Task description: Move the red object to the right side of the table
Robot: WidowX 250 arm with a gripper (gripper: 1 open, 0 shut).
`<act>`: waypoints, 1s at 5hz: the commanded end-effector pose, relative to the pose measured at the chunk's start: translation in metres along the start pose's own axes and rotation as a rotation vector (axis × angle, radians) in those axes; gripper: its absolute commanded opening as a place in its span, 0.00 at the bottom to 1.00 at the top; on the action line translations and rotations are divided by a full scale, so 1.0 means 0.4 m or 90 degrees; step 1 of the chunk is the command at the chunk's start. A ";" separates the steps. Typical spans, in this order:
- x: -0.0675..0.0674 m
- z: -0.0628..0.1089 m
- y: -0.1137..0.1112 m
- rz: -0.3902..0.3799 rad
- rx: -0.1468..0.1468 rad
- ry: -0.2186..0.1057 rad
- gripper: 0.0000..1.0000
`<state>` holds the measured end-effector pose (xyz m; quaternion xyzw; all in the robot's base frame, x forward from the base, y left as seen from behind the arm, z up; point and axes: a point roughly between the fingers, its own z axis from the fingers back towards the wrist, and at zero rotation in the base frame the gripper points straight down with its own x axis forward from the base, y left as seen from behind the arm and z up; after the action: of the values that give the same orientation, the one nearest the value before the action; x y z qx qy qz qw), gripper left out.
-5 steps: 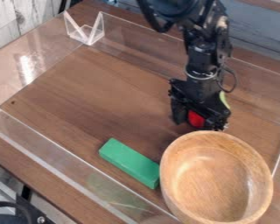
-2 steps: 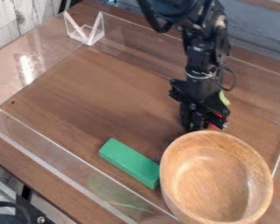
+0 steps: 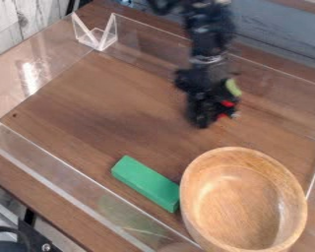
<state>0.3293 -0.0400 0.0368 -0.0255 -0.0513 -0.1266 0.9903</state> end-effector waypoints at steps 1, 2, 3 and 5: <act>0.076 0.050 -0.102 0.015 0.009 -0.059 0.00; 0.081 0.046 -0.152 -0.016 0.000 -0.074 0.00; 0.062 0.074 -0.153 -0.025 0.006 -0.090 0.00; 0.039 0.138 -0.169 -0.060 0.019 -0.116 0.00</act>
<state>0.3188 -0.1030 0.0775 -0.0164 -0.1167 -0.1665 0.9790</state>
